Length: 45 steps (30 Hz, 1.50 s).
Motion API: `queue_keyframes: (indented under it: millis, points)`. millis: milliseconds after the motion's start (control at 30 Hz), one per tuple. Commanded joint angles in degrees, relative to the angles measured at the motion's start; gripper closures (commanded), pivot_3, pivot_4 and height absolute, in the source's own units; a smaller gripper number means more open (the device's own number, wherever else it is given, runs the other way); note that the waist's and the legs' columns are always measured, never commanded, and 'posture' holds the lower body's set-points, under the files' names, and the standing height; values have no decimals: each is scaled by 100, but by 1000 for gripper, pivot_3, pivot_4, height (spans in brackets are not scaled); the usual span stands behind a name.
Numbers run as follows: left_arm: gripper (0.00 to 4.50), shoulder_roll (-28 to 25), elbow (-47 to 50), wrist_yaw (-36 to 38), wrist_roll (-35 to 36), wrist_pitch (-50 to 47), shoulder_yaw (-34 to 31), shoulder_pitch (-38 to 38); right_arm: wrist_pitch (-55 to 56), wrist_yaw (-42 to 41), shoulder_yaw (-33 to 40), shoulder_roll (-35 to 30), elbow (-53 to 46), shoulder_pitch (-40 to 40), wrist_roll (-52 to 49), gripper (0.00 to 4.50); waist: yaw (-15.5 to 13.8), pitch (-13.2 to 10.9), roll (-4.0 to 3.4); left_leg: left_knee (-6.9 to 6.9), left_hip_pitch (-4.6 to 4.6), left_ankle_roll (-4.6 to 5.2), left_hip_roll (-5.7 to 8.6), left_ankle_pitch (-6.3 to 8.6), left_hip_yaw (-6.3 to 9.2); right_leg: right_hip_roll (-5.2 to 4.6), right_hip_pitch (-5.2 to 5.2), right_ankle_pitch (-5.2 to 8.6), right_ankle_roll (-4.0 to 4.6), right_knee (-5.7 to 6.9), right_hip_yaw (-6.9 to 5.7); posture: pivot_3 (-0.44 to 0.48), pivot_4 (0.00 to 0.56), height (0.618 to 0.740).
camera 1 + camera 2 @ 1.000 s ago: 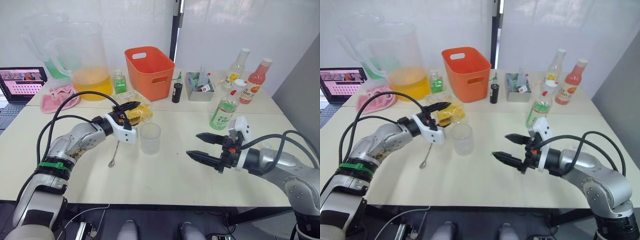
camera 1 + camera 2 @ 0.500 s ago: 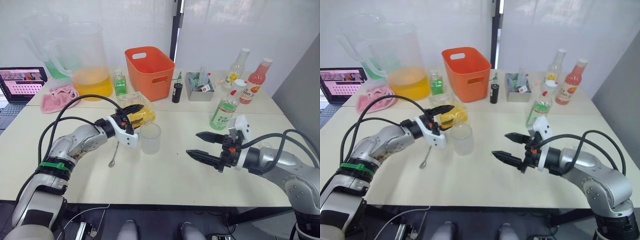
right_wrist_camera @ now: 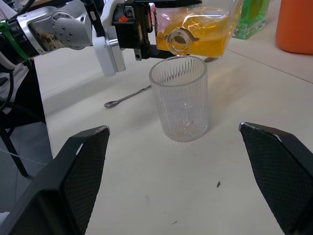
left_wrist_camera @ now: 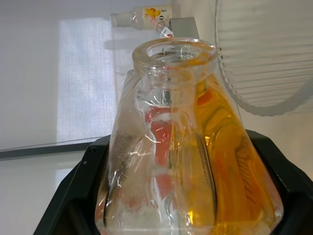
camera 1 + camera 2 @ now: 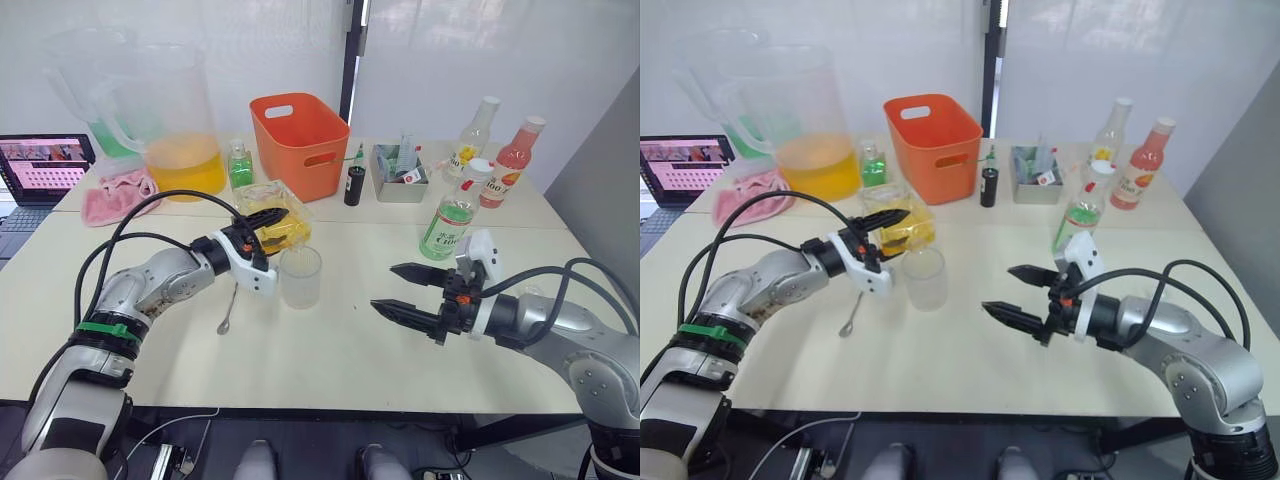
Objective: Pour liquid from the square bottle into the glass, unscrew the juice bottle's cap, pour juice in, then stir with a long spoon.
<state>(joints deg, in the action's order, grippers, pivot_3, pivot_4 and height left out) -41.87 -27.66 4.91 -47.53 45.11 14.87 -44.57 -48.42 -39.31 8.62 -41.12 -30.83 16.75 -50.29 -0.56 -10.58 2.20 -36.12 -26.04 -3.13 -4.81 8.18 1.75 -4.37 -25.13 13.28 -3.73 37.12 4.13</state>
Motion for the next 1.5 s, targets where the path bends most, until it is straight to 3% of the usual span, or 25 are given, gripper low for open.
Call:
queue_keyframes:
  millis: [33, 1500]
  points:
    - [1704, -101, 354, -383, 66, 21, -180, -357, 107, -16, 57, 5, -165, 58, -56, 15, 1, 0, 0, 0, 0, 0, 0, 0, 0, 0, 0, 0, 0, 0, 0, 0, 150, 703]
    - [1704, -129, 479, -566, -144, 79, -53, -467, 125, -9, -7, 41, -137, 106, -51, 15, -1, 0, 0, -3, 0, 0, 0, 0, 0, 0, 0, -1, 0, 2, 0, 0, 150, 703]
